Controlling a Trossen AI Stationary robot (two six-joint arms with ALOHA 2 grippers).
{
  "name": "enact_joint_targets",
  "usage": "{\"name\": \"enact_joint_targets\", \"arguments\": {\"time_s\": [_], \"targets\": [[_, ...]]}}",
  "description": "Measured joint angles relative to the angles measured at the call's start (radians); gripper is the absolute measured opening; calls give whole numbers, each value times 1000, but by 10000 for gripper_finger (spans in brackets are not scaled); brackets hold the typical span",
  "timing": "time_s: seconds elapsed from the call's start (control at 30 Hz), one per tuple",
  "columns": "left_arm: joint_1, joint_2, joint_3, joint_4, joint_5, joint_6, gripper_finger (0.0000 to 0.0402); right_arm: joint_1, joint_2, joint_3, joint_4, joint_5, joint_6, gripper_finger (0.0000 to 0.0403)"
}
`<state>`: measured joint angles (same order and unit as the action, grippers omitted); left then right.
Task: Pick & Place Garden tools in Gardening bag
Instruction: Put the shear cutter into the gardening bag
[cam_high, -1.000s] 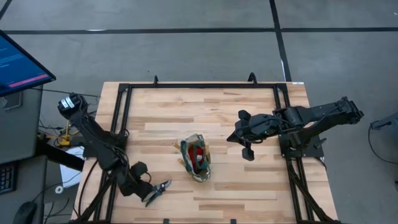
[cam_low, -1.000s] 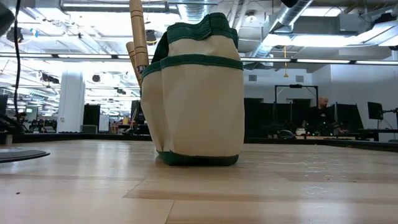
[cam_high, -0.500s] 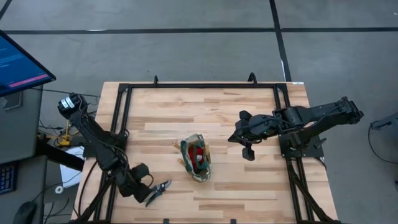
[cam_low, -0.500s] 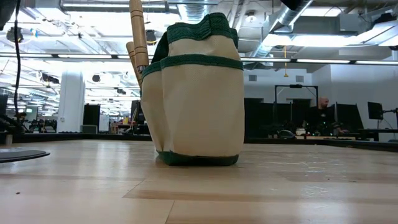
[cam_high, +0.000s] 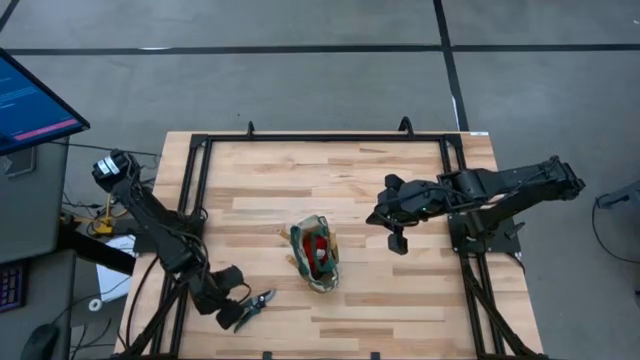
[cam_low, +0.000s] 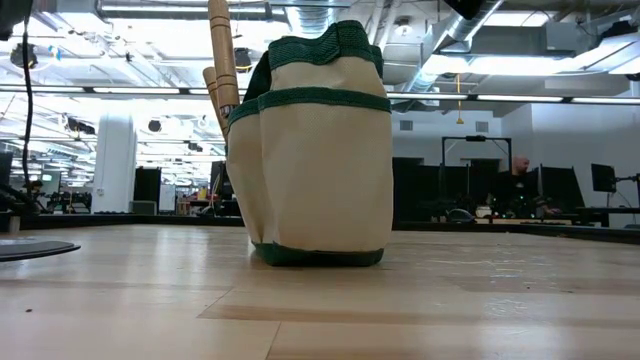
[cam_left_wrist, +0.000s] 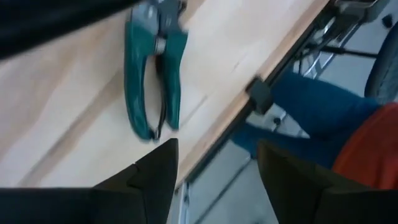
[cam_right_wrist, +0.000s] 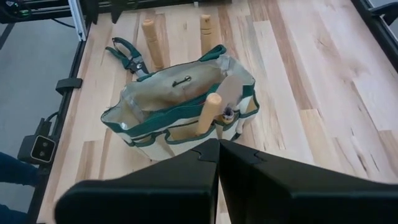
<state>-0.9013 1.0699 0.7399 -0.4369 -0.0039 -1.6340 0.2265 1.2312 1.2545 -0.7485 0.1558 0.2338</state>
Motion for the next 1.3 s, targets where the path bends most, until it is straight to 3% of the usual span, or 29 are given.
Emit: {"name": "enact_joint_targets", "arguments": {"time_s": [0.17,0.67,0.9,1.07,1.3], "targets": [[5,30,0,-40,47,-24,212,-1,0,0,0,0,-6,0],[4,228,0,-70,60,56,212,2,0,0,-3,-2,2,0],[-4,308,0,38,69,64,204,2,0,0,-3,-27,3,0],[-5,369,3,61,133,50,163,2,0,0,-4,-27,26,0],[-1,373,2,66,155,31,45,10,0,0,-4,-27,30,0]]}}
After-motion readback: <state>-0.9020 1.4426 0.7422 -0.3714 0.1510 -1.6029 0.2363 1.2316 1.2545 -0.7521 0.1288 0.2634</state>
